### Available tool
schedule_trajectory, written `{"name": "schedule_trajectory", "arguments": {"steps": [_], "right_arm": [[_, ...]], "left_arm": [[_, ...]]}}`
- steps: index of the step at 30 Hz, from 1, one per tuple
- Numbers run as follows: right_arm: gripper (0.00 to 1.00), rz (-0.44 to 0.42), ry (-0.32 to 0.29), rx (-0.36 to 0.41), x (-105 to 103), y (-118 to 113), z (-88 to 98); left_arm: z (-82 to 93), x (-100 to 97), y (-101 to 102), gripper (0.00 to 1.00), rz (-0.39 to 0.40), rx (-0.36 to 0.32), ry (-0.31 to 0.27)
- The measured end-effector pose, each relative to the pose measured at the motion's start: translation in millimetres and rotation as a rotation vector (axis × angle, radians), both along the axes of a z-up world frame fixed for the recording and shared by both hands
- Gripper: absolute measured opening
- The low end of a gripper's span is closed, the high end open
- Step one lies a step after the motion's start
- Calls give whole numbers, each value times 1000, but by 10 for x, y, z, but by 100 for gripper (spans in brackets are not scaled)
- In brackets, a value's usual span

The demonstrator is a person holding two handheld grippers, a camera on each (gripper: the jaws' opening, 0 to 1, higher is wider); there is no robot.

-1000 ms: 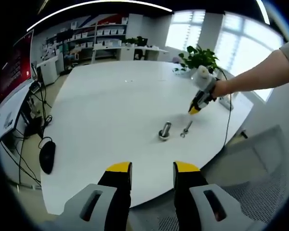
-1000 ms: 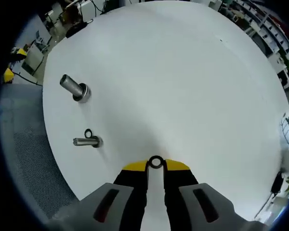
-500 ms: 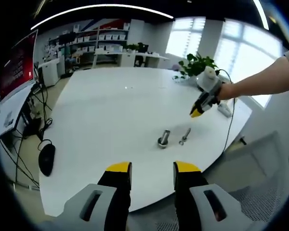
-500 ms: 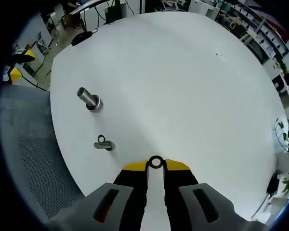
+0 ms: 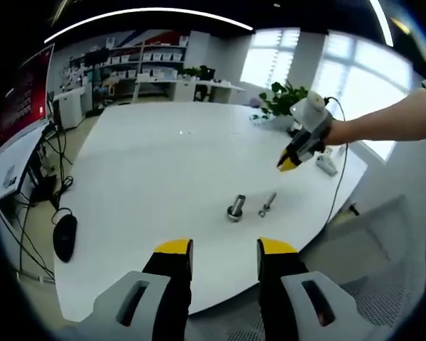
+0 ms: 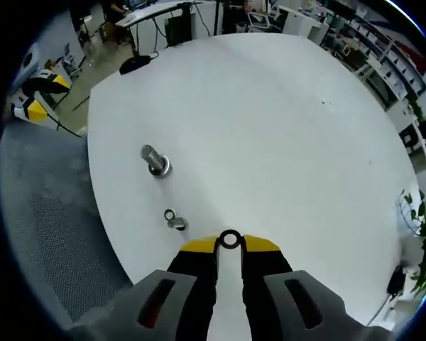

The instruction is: Place the washer onto the threaded stud by aligning its center hole with the stud, sliding it down to the base, and recovering from edge contact or off-axis alignment until the washer reaches the visible bottom stop.

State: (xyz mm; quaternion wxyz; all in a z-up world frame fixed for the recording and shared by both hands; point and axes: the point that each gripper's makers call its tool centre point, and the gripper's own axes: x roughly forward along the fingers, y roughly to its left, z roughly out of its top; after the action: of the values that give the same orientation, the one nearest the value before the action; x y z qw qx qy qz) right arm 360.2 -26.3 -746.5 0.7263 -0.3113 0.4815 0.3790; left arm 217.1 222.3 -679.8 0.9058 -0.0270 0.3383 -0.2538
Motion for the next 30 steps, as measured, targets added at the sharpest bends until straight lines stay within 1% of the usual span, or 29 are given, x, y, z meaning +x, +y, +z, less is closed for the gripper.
{"name": "schedule_trajectory", "arguments": {"steps": [4,11,15,19,27,30], "right_arm": [[13,12,-5,11,-56,54,44],[13,29,-14,24,-148,88,93],[13,33,-19,42,-181,140,131],[13,60,-34,43,-206,185,175],[13,40,-42,57,-202,161,237],[13,37,-47,66,-207,158,273]], "left_arm": [[-21,-14,-19,35,-12,3,10],[-15,-30,-48,36,-32,16,3],[-50,-52,-79,36,-57,46,10],[-31,-66,-118,36,-73,43,5],[37,-103,-155,36,-90,55,-22],[85,-125,-159,39,-94,51,-27]]}}
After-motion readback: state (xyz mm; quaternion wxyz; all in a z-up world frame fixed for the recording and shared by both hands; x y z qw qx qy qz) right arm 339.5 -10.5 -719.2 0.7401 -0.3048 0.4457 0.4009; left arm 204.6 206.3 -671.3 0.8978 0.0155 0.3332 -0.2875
